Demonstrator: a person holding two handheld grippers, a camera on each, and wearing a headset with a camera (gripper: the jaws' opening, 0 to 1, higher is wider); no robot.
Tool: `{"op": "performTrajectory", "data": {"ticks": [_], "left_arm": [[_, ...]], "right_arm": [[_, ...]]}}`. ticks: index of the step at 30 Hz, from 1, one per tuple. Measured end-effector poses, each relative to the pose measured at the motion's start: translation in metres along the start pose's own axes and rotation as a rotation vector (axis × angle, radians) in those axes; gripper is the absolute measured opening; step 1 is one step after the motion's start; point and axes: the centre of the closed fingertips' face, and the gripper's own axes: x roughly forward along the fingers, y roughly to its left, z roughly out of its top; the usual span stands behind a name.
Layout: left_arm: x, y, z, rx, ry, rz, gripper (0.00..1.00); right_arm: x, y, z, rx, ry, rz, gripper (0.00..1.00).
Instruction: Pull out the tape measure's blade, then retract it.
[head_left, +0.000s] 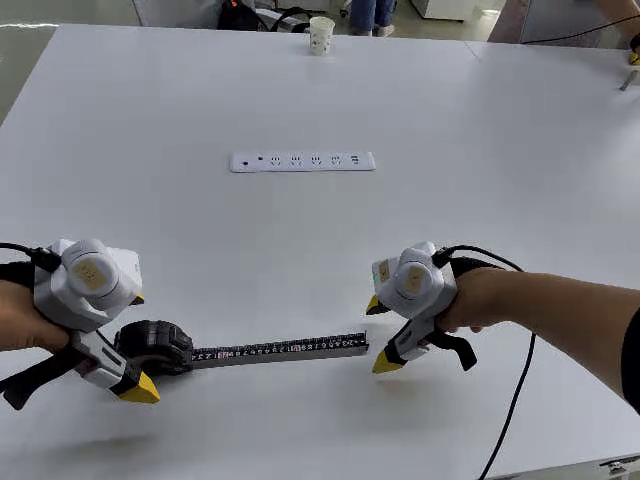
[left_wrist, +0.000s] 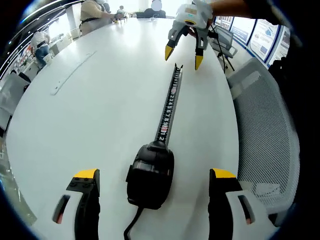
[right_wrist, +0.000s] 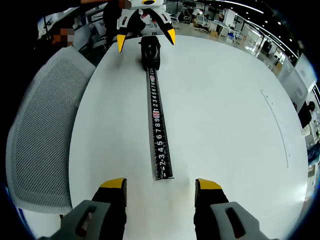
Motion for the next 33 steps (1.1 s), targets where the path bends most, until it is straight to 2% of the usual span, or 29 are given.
{"op": "performTrajectory", "data": {"ticks": [4,6,9,11,12,13,15,19,22,25,26,28,30,32,33], "left_arm": [[-0.003,-0.003,0.000,-0.114,-0.034,0.008,0.98],[-0.005,-0.002,-0.002,-0.124,-0.050,0.017,0.99],[-0.008,-0.001,-0.005,-0.147,-0.073,0.047,0.99],[-0.011,0.002,-0.007,-0.201,-0.093,0.076,0.99],[-0.012,0.001,-0.008,-0.223,-0.098,0.082,0.99],[-0.014,0.003,-0.006,-0.257,-0.132,0.099,0.99],[-0.017,0.007,-0.006,-0.277,-0.178,0.127,0.99],[-0.022,0.011,-0.014,-0.332,-0.240,0.197,0.99],[-0.025,0.007,-0.019,-0.360,-0.289,0.222,0.99],[-0.029,0.005,-0.027,-0.391,-0.313,0.258,0.99],[-0.032,0.004,-0.030,-0.412,-0.331,0.276,0.99],[-0.035,0.005,-0.036,-0.423,-0.338,0.318,0.99],[-0.038,0.000,-0.039,-0.435,-0.357,0.331,0.99],[-0.043,-0.004,-0.039,-0.442,-0.395,0.356,0.99],[-0.042,-0.007,-0.043,-0.458,-0.386,0.355,0.99]], "right_arm": [[-0.002,-0.001,0.012,0.165,-0.097,-0.033,0.61],[-0.004,-0.002,0.015,0.221,-0.133,-0.050,0.66],[-0.007,-0.003,0.013,0.261,-0.164,-0.082,0.70],[-0.009,-0.002,0.011,0.291,-0.190,-0.103,0.72],[-0.010,-0.002,0.009,0.304,-0.198,-0.113,0.76],[-0.011,-0.004,0.005,0.333,-0.207,-0.138,0.79],[-0.014,-0.003,0.001,0.351,-0.218,-0.155,0.84],[-0.024,0.000,-0.006,0.412,-0.261,-0.222,0.88],[-0.030,0.005,-0.013,0.447,-0.281,-0.251,0.89],[-0.034,0.012,-0.022,0.471,-0.291,-0.267,0.90],[-0.036,0.012,-0.026,0.479,-0.297,-0.293,0.90],[-0.039,0.014,-0.031,0.486,-0.305,-0.319,0.93],[-0.042,0.018,-0.037,0.518,-0.319,-0.331,0.95],[-0.047,0.019,-0.044,0.544,-0.340,-0.366,0.97],[-0.048,0.022,-0.049,0.544,-0.339,-0.379,0.97]]}}
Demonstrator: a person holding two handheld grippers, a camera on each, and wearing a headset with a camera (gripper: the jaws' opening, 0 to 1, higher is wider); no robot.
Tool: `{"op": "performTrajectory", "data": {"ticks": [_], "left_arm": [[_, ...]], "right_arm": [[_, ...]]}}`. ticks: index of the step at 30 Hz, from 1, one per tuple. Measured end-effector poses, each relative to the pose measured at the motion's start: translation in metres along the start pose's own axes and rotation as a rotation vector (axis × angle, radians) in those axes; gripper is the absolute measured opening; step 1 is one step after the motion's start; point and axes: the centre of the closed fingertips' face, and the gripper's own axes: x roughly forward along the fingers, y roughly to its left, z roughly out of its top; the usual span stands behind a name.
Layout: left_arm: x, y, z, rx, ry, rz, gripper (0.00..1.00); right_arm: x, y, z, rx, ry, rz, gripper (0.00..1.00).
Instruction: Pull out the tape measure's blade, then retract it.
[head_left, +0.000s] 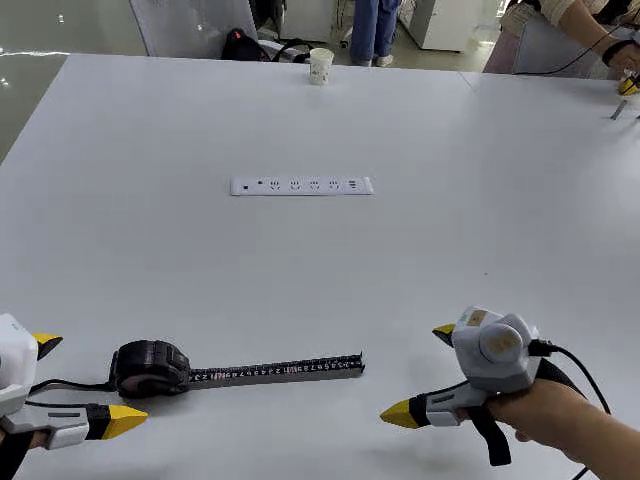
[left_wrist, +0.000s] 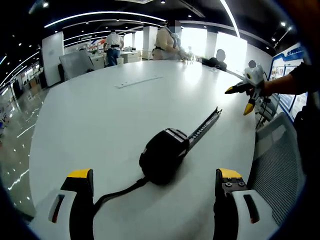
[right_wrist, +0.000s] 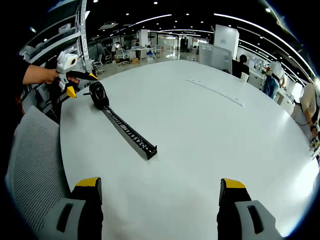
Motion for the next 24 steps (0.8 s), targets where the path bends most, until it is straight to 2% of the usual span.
{"op": "performTrajectory", "data": {"ticks": [2,4,9,14,17,20,22,24], "left_arm": [[-0.002,0.000,-0.007,-0.010,0.010,0.011,0.99],[-0.004,-0.003,-0.014,-0.052,0.003,0.014,0.99],[-0.014,-0.006,-0.021,-0.044,-0.036,0.049,0.99],[-0.023,-0.008,-0.033,-0.063,-0.034,0.072,0.99],[-0.029,-0.011,-0.036,-0.093,-0.048,0.079,0.99],[-0.032,-0.017,-0.035,-0.111,-0.070,0.072,0.99],[-0.034,-0.018,-0.036,-0.079,-0.068,0.085,0.99],[-0.035,-0.019,-0.039,-0.087,-0.060,0.077,0.99]], "right_arm": [[-0.004,0.000,-0.008,0.009,-0.004,-0.010,0.97],[-0.008,0.000,-0.018,0.023,-0.004,-0.024,0.98],[-0.021,0.006,-0.036,0.036,0.005,-0.027,0.99],[-0.036,0.007,-0.039,0.071,-0.038,-0.041,0.99],[-0.040,0.015,-0.043,0.084,-0.054,-0.011,0.99],[-0.046,0.015,-0.045,0.074,-0.067,-0.041,0.99],[-0.050,0.012,-0.042,0.093,-0.099,-0.068,0.99],[-0.053,0.012,-0.045,0.096,-0.101,-0.074,0.99]]}}
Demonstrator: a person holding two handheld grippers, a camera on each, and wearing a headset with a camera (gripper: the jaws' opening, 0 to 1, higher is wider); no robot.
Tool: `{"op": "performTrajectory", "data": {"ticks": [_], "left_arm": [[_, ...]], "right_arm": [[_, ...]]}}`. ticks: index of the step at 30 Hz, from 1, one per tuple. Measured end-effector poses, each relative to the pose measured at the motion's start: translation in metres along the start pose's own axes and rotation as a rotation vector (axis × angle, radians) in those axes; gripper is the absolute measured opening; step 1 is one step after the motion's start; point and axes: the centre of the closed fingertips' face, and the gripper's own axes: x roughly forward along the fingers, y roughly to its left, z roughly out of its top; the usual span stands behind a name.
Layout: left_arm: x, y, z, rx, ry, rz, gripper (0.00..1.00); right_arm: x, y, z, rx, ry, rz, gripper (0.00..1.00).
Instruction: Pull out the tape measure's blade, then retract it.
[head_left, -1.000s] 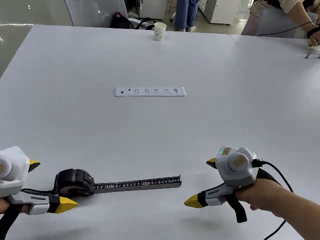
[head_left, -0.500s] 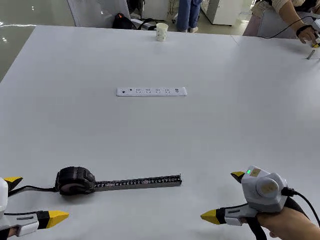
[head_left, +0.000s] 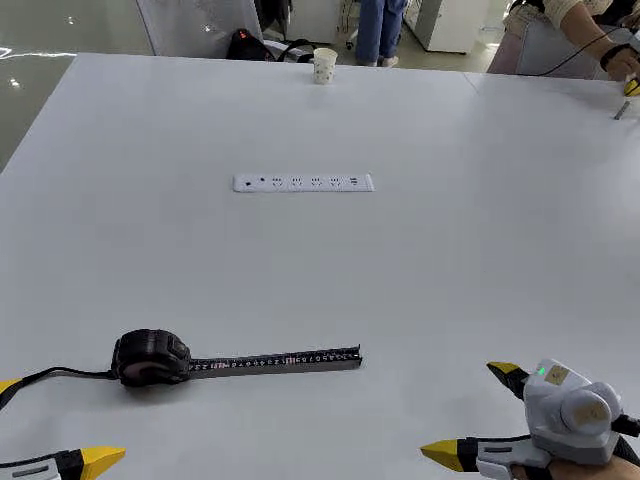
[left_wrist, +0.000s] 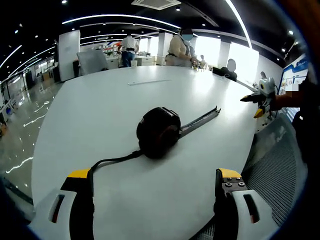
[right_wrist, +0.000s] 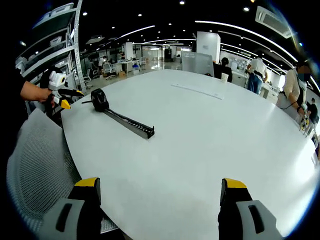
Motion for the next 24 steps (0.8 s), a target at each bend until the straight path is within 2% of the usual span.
{"op": "performTrajectory", "data": {"ticks": [9,11,13,16,18,19,21,24], "left_arm": [[-0.005,0.001,-0.011,-0.004,0.028,-0.006,0.99],[-0.005,0.000,-0.011,-0.001,0.028,-0.006,0.99],[-0.005,-0.001,-0.010,0.003,0.027,-0.008,0.99],[-0.004,-0.002,-0.002,-0.002,0.005,-0.015,0.99],[-0.004,-0.001,0.000,0.002,0.001,-0.015,0.99],[-0.003,-0.001,0.000,0.004,0.001,-0.015,0.99],[-0.003,0.000,0.000,0.005,0.004,-0.014,0.99],[-0.002,0.002,0.000,0.005,0.005,-0.010,0.99]], "right_arm": [[-0.013,-0.006,-0.020,0.007,0.025,-0.038,0.99],[-0.015,-0.005,-0.023,0.029,0.028,-0.035,0.99],[-0.015,-0.006,-0.024,0.030,0.032,-0.041,0.99],[-0.016,-0.006,-0.024,0.042,0.025,-0.044,0.99],[-0.015,-0.006,-0.022,0.104,0.003,-0.059,0.99],[-0.016,-0.005,-0.023,0.092,0.011,-0.046,0.99],[-0.016,-0.006,-0.023,0.073,0.017,-0.058,0.99],[-0.017,-0.005,-0.024,0.067,0.022,-0.048,0.99]]}}
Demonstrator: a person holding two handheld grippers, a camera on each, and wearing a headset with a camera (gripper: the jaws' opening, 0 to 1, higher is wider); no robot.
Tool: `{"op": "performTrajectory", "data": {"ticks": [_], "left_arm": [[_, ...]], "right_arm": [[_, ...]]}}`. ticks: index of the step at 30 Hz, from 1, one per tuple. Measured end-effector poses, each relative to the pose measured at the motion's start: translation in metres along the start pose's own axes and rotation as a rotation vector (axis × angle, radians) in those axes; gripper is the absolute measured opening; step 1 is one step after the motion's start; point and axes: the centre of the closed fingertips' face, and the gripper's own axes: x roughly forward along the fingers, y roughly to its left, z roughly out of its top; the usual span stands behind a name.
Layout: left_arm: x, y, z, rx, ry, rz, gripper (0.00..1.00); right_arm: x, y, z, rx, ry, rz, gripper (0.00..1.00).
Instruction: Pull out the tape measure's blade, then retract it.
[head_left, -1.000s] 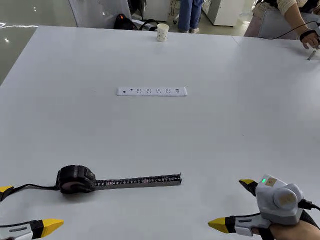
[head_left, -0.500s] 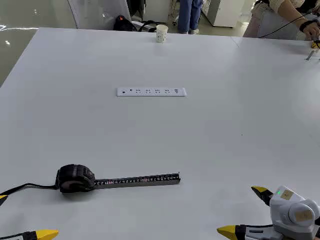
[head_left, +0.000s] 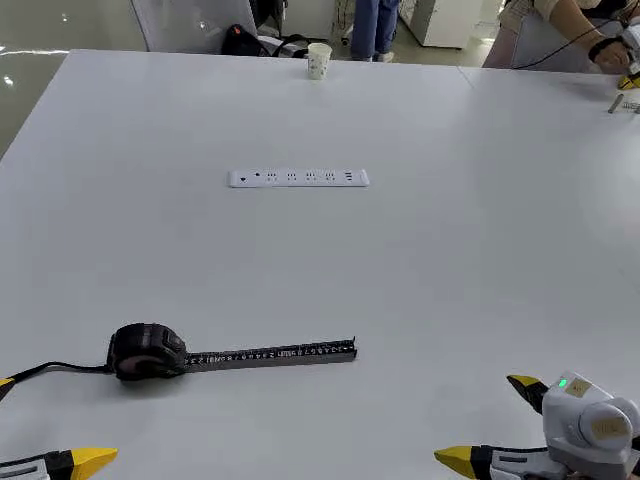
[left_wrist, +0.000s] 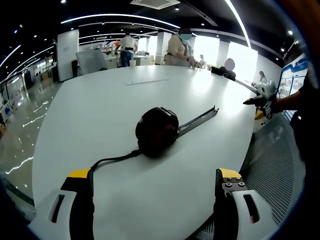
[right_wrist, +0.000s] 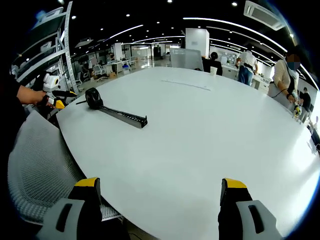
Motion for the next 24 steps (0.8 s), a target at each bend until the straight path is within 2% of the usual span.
{"op": "performTrajectory", "data": {"ticks": [2,4,7,14,19,24], "left_arm": [[0.000,0.003,0.000,0.015,0.001,0.012,0.99],[0.000,0.009,0.005,0.048,-0.019,0.045,0.99],[0.000,0.008,0.005,0.030,-0.012,0.041,0.99],[0.003,0.007,0.008,0.040,0.003,0.041,0.99],[0.008,-0.002,0.018,0.026,-0.017,0.033,0.99],[0.019,-0.017,0.023,0.034,-0.012,0.019,0.99]], "right_arm": [[-0.001,-0.001,-0.001,-0.022,0.006,-0.006,0.99],[-0.001,-0.002,0.000,-0.021,0.004,-0.007,0.99],[-0.002,-0.002,0.000,-0.042,0.003,-0.006,0.99],[0.000,-0.005,0.008,-0.102,0.006,0.006,0.99],[0.004,-0.008,0.013,-0.135,0.027,0.020,0.99],[0.009,-0.012,0.019,-0.159,0.048,0.034,0.99]]}}
